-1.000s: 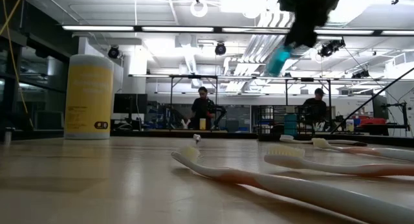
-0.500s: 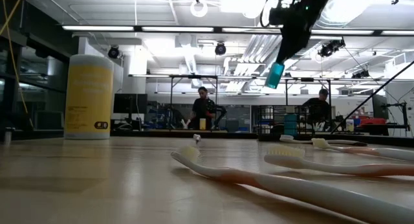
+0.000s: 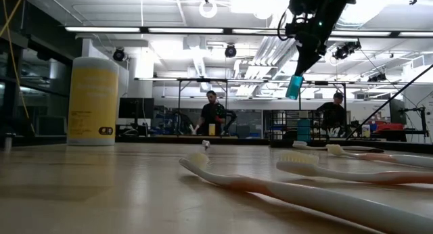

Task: Pick & Place toothbrushing station
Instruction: Put the blue mouthwash into the black wire organizer

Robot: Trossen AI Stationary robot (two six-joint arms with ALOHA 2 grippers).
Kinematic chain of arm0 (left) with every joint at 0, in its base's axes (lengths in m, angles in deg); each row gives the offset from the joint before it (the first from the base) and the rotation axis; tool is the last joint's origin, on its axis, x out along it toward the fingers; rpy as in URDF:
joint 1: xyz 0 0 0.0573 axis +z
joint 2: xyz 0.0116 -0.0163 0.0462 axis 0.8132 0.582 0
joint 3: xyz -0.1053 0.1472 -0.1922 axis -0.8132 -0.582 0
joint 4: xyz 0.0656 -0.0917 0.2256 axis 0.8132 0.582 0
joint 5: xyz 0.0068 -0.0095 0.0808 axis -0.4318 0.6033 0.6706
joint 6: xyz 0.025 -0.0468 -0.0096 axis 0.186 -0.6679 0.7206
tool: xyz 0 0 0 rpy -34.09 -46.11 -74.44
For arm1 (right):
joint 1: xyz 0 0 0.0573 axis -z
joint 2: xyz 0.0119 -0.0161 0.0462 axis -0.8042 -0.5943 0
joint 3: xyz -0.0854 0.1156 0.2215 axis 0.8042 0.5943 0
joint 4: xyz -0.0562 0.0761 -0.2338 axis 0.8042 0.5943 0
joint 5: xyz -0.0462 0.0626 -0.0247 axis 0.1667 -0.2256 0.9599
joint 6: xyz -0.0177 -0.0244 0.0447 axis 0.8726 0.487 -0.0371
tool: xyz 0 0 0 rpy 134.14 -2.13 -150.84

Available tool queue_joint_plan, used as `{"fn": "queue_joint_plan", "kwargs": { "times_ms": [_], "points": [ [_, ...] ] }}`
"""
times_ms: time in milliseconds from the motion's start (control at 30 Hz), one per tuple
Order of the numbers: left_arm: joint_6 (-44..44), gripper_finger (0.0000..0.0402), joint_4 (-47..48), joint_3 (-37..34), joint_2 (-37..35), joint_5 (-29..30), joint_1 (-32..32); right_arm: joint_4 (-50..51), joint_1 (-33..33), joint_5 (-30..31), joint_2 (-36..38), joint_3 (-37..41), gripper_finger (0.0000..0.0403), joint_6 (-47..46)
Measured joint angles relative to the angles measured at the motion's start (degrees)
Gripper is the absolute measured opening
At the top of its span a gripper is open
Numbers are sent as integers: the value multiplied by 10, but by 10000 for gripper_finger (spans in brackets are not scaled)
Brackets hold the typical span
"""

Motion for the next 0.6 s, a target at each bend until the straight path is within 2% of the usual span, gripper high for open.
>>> {"fn": "queue_joint_plan", "kwargs": {
  "times_ms": [600],
  "points": [
    [-12, 183, 14, 0, 0, -1, 11, -13, 6, 10, -113, 0, 90, 34]
  ]
}}
